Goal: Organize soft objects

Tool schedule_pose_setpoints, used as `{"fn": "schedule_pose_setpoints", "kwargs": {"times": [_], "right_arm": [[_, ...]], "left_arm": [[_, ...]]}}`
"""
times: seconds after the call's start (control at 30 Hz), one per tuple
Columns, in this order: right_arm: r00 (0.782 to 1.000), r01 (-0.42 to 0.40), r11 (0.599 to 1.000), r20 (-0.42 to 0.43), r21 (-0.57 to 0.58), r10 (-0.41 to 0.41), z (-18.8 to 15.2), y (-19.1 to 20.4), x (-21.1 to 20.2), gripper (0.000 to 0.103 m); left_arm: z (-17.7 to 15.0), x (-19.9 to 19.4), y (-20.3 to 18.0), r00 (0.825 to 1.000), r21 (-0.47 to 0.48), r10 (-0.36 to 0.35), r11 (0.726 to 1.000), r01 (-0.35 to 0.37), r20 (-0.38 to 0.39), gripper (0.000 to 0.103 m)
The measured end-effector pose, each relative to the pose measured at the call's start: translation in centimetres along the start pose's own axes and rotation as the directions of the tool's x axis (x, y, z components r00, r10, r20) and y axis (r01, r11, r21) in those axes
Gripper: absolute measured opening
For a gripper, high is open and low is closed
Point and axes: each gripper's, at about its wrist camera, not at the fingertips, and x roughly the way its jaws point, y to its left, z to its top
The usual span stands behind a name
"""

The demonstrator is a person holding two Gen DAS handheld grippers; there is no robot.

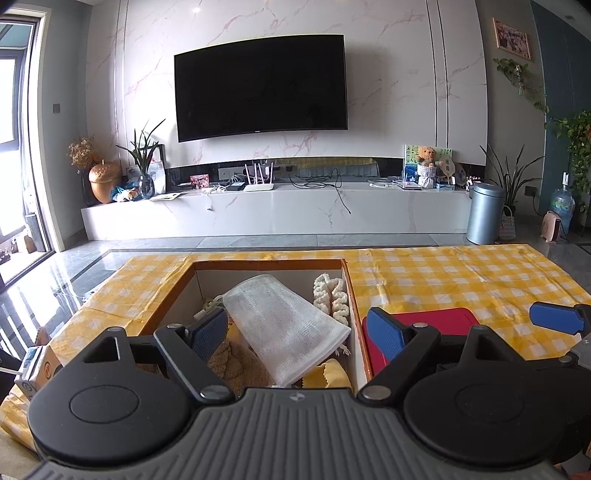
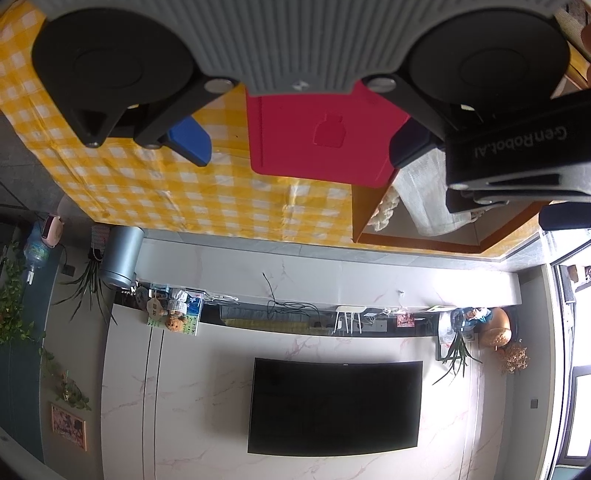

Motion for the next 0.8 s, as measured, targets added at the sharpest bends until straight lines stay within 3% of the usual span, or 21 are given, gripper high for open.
{"fn": "schedule_pose_setpoints", "kwargs": {"times": [0.8], "right_arm": [[1.0,-0.024,1.0,-0.011,0.008,0.024,-0.1,-0.11,0.06,0.1]], "left_arm": [[0.12,-0.15,0.07,1.0,-0.007,0.001,1.0,-0.001,-0.005,0.1]]}}
